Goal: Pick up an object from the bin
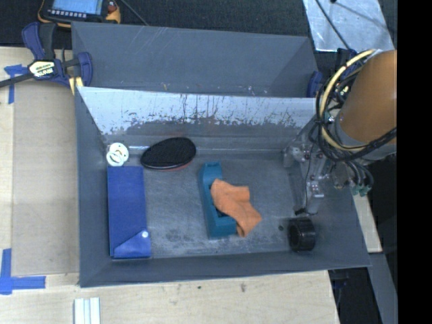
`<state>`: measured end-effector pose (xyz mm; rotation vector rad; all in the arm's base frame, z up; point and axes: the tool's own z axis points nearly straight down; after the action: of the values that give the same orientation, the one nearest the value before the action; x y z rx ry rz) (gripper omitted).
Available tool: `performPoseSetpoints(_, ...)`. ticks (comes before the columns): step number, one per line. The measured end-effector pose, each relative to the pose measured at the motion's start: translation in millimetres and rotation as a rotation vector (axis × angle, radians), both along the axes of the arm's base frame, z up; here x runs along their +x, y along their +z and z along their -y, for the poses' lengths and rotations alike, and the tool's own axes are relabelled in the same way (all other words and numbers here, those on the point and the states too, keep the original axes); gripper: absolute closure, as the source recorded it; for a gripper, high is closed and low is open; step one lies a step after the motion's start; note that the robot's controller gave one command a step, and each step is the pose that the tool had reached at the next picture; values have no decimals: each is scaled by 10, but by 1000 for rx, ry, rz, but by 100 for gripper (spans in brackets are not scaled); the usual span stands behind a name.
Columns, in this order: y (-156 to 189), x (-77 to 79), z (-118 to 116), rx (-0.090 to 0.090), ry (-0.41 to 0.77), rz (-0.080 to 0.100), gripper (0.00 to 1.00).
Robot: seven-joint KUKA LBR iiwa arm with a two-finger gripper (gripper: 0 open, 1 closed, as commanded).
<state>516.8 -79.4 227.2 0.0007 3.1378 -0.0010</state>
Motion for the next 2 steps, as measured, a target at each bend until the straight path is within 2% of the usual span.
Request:
performPoseSetpoints(1,-602,51,-240,1,-99,3,0)
performPoseSetpoints(2,-664,69,-766,3,-161,0,0)
